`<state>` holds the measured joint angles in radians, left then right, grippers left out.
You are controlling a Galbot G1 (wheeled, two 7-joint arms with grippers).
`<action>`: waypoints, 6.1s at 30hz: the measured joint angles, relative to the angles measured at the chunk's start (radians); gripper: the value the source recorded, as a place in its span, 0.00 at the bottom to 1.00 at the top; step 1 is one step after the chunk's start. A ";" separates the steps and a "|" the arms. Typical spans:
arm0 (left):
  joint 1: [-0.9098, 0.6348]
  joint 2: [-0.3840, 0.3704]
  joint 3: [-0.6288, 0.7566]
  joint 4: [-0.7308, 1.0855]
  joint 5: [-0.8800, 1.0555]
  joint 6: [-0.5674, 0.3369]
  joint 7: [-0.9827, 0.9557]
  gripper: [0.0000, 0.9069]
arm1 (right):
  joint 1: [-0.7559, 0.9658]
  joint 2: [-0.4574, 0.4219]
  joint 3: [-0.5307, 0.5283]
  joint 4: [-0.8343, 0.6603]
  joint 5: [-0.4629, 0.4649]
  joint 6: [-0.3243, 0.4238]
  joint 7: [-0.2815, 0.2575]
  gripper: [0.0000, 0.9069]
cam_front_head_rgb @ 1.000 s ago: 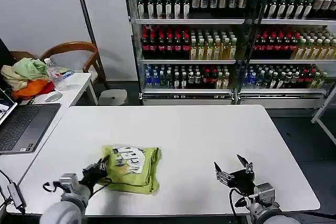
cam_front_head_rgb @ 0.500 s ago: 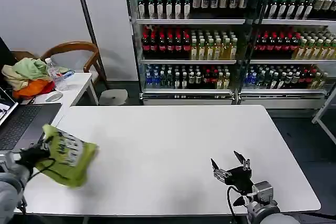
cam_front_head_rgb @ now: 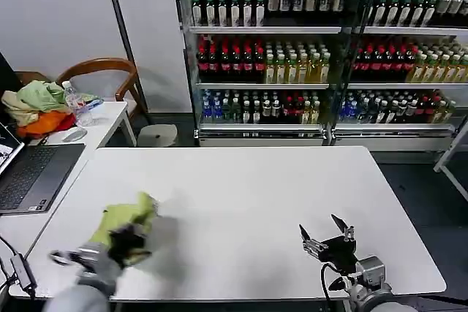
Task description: Fold and organize the clothes.
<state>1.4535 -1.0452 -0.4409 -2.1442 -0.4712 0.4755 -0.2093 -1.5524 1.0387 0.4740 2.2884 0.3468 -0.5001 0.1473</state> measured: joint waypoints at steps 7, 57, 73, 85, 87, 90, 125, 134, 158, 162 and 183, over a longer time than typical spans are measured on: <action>-0.083 -0.115 0.218 0.055 0.131 -0.025 -0.030 0.10 | 0.008 -0.008 0.010 -0.003 0.000 -0.005 0.000 1.00; -0.196 -0.051 -0.179 0.295 0.214 -0.343 0.206 1.00 | 0.356 0.164 -0.458 -0.296 0.261 -0.032 0.067 1.00; -0.182 -0.038 -0.230 0.324 0.217 -0.353 0.215 1.00 | 0.411 0.203 -0.506 -0.368 0.421 -0.043 0.127 0.00; -0.182 -0.041 -0.234 0.333 0.217 -0.348 0.207 1.00 | 0.438 0.205 -0.505 -0.405 0.434 -0.046 0.126 0.00; -0.183 -0.042 -0.233 0.333 0.217 -0.347 0.206 1.00 | 0.446 0.203 -0.499 -0.413 0.426 -0.048 0.120 0.00; -0.182 -0.042 -0.231 0.332 0.217 -0.345 0.206 1.00 | 0.463 0.196 -0.485 -0.428 0.411 -0.050 0.113 0.00; -0.168 -0.047 -0.215 0.322 0.209 -0.341 0.203 1.00 | 0.464 0.133 -0.289 -0.491 0.318 0.003 0.076 0.00; -0.172 -0.052 -0.209 0.319 0.209 -0.339 0.202 1.00 | 0.461 0.122 -0.281 -0.498 0.287 0.005 0.052 1.00; -0.199 -0.032 -0.155 0.279 0.182 -0.365 0.220 1.00 | 0.442 0.048 -0.107 -0.397 0.000 0.183 0.017 1.00; -0.204 -0.034 -0.146 0.273 0.175 -0.379 0.226 1.00 | 0.452 0.040 -0.072 -0.413 -0.023 0.217 0.006 1.00; -0.211 -0.018 -0.135 0.291 0.213 -0.450 0.249 1.00 | 0.465 0.024 -0.015 -0.480 -0.064 0.311 -0.046 1.00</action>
<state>1.2421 -1.0629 -0.5757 -1.8527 -0.2585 0.0256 0.0393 -1.0872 1.0627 0.4592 1.8081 0.2823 -0.1888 0.1017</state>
